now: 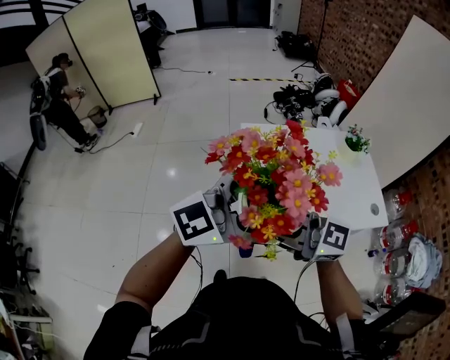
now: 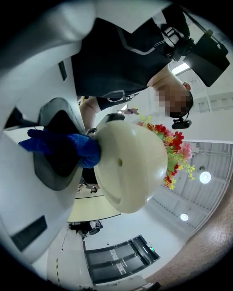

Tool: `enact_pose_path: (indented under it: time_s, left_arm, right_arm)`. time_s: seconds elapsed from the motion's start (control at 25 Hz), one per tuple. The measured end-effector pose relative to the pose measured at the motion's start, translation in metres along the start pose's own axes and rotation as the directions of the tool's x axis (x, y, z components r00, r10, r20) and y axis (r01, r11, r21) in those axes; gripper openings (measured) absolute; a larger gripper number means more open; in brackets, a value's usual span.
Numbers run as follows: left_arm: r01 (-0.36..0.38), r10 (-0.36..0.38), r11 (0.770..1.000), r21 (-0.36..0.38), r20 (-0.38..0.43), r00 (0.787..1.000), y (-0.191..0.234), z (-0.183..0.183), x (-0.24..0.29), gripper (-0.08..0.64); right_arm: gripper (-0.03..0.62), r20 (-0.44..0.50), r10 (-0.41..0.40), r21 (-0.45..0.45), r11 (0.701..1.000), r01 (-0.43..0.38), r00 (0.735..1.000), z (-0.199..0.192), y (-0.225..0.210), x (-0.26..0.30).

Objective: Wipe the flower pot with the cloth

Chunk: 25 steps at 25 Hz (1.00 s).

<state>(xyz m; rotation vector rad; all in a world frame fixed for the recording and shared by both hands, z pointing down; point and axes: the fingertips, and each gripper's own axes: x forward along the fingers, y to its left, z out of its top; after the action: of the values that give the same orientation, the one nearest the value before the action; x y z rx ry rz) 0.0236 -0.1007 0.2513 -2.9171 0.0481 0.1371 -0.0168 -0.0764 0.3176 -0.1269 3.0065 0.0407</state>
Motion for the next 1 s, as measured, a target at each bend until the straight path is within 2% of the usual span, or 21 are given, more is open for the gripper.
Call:
enact_pose_path:
  time_s: [0.28,0.44,0.56,0.8,1.0]
  left_arm:
    - [-0.030,0.030,1.000,0.009,-0.017,0.999,0.003,-0.002,0.000,0.578]
    - [-0.020,0.020,1.000,0.022,-0.019,1.000,-0.005,0.001,-0.005,0.578]
    - [-0.013,0.014,1.000,0.019,-0.031,0.999,-0.014,-0.003,-0.001,0.578]
    - [-0.045,0.045,0.999,-0.014,-0.022,0.999,-0.007,-0.008,0.000,0.578]
    - [-0.060,0.059,0.998,-0.010,-0.038,0.998,0.003,-0.022,-0.006,0.578]
  right_arm:
    - [0.071,0.008,0.002,0.033,0.999,-0.003,1.000,-0.003,0.010,-0.020]
    - [0.071,0.065,-0.111,0.082,0.991,0.105,0.992,-0.005,-0.016,-0.032]
    - [0.071,0.042,-0.196,0.054,0.980,0.193,0.980,-0.006,-0.031,-0.031]
    - [0.071,0.064,-0.153,0.027,0.988,0.151,0.986,0.010,-0.012,-0.029]
    - [0.071,0.021,-0.179,-0.007,0.984,0.179,0.984,0.000,-0.002,-0.051]
